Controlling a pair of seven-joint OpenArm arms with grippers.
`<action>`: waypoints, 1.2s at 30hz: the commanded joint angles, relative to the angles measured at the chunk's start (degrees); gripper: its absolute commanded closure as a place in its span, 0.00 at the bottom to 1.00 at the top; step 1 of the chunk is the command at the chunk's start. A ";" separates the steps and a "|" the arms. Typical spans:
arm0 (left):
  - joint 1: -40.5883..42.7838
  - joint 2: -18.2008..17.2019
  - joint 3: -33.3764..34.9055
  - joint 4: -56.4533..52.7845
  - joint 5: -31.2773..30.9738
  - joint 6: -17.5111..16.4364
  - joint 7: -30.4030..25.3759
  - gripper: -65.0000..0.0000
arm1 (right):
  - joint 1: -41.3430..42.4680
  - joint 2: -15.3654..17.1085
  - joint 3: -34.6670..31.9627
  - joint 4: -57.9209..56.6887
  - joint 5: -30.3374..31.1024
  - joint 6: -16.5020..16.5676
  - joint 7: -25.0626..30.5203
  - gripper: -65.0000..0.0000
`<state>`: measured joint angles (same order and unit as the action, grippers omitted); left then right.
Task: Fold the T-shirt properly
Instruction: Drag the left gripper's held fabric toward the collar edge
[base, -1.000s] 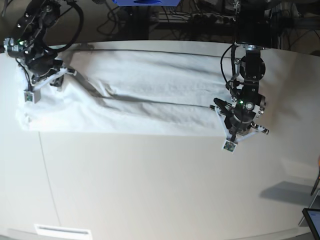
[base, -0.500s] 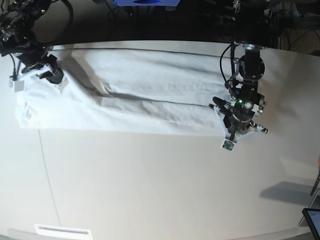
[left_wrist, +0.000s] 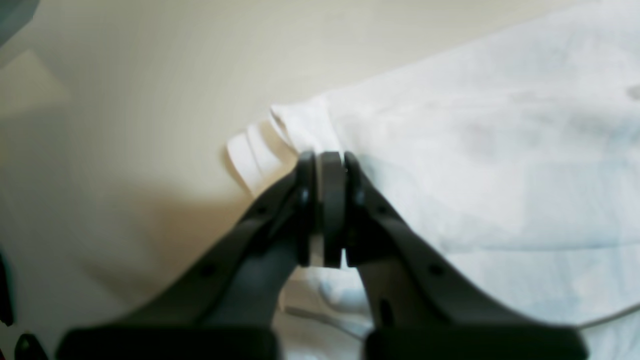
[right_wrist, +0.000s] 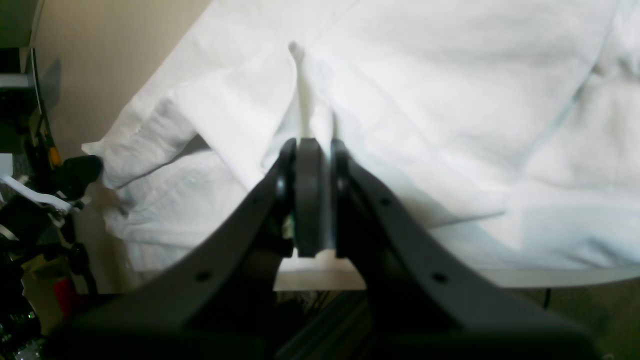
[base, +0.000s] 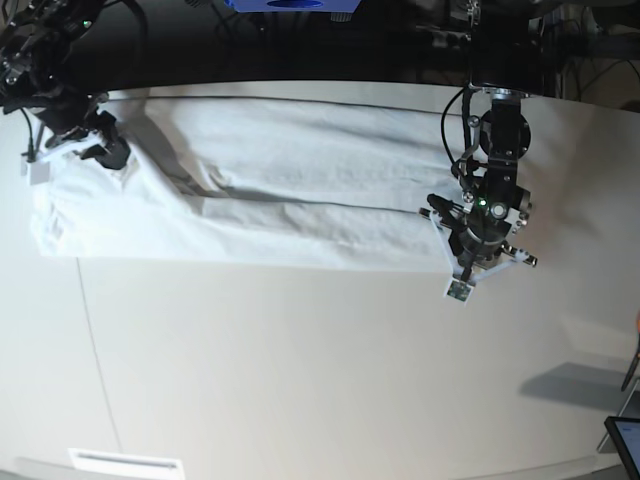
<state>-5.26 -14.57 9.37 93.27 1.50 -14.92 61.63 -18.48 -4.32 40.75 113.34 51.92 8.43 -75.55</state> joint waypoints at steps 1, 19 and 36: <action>-0.94 -0.42 -0.35 1.19 0.48 0.28 -0.75 1.00 | -0.03 0.23 0.08 0.55 1.40 0.06 0.25 0.84; -0.94 -0.42 -0.44 1.27 -0.05 0.28 -0.75 1.00 | -1.78 3.13 1.49 0.55 12.56 0.06 5.26 0.53; 1.17 -0.51 -0.44 8.66 0.48 0.19 0.40 1.00 | -1.34 8.40 -0.09 0.55 11.42 0.15 9.66 0.53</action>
<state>-3.25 -14.57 9.15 100.82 1.48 -15.05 62.35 -20.29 3.51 40.75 113.01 62.26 8.40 -66.85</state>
